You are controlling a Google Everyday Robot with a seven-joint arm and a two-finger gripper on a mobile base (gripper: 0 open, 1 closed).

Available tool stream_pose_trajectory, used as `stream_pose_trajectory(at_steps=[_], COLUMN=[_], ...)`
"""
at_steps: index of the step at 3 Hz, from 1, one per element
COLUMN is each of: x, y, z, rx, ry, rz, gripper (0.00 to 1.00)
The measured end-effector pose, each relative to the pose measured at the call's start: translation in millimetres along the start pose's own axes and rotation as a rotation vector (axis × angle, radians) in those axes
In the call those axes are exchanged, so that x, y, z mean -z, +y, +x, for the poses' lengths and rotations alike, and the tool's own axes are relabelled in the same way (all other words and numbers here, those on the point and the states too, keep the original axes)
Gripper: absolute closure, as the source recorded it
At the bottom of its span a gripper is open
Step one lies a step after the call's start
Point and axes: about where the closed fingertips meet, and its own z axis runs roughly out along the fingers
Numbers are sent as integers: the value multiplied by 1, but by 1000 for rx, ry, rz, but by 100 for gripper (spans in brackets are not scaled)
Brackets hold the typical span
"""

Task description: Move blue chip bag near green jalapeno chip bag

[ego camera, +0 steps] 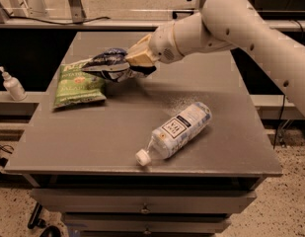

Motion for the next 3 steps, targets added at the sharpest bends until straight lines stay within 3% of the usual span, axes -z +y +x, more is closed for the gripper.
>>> stream_pose_trajectory(at_steps=[1, 3], x=[-27, -61], y=[21, 46], z=[-8, -20], rx=[10, 48], ry=[-20, -34], rz=[-52, -136], gripper=[100, 59])
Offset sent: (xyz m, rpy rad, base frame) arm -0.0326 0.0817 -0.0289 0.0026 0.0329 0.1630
